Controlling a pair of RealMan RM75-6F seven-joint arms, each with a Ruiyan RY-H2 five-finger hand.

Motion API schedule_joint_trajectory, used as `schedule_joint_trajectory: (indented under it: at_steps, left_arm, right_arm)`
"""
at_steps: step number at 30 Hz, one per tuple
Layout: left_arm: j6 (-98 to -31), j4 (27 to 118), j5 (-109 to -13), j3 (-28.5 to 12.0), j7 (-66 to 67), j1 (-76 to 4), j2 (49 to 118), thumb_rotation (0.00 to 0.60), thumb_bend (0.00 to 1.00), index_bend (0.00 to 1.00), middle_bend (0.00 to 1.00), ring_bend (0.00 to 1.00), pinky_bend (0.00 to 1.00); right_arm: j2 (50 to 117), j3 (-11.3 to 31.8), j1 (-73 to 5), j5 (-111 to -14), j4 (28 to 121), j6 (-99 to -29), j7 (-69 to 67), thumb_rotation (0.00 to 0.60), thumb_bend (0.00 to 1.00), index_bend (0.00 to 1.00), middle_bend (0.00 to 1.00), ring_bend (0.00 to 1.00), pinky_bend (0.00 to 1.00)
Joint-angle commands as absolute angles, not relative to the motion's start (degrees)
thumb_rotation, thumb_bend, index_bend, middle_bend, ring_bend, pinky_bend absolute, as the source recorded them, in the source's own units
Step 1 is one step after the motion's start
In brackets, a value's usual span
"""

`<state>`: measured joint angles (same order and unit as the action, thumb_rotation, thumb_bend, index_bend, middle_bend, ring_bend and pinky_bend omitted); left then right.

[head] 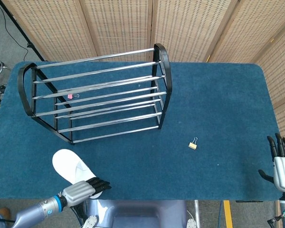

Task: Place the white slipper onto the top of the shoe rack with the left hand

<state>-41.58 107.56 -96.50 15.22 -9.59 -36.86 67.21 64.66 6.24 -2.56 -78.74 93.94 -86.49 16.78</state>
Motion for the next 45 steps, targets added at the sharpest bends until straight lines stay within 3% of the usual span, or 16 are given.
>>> schedule_joint_trajectory:
  at_steps: [1, 10, 18, 31, 45]
  left_arm:
    - [-43.17, 107.58, -98.71, 17.00, -10.53, -36.44, 65.89, 0.600, 0.00, 0.00, 0.00, 0.00, 0.00]
    - [-47.20, 105.35, -104.61, 22.04, -16.37, -35.86, 63.20, 0.600, 0.00, 0.00, 0.00, 0.00, 0.00]
    - [-54.08, 103.72, -107.94, 20.21, -18.39, -35.39, 64.44, 0.600, 0.00, 0.00, 0.00, 0.00, 0.00]
    - [-43.78, 104.20, -100.48, 16.16, -6.36, -37.35, 71.01, 0.600, 0.00, 0.00, 0.00, 0.00, 0.00]
    - [-43.48, 106.69, -101.52, 21.19, -2.86, -36.19, 68.34, 0.600, 0.00, 0.00, 0.00, 0.00, 0.00]
  right_arm:
    - [64.62, 6.22, -2.51, -78.75, 93.98, -86.56, 16.71, 0.600, 0.00, 0.00, 0.00, 0.00, 0.00]
    - [64.74, 6.12, -2.58, -78.67, 94.01, -86.38, 16.91, 0.600, 0.00, 0.00, 0.00, 0.00, 0.00]
    - [65.01, 6.02, -2.67, -78.42, 93.99, -86.11, 17.44, 0.600, 0.00, 0.00, 0.00, 0.00, 0.00]
    - [64.68, 6.22, -2.70, -77.67, 94.00, -85.75, 16.93, 0.600, 0.00, 0.00, 0.00, 0.00, 0.00]
    - [64.71, 6.08, -2.69, -77.81, 94.17, -85.88, 17.20, 0.600, 0.00, 0.00, 0.00, 0.00, 0.00]
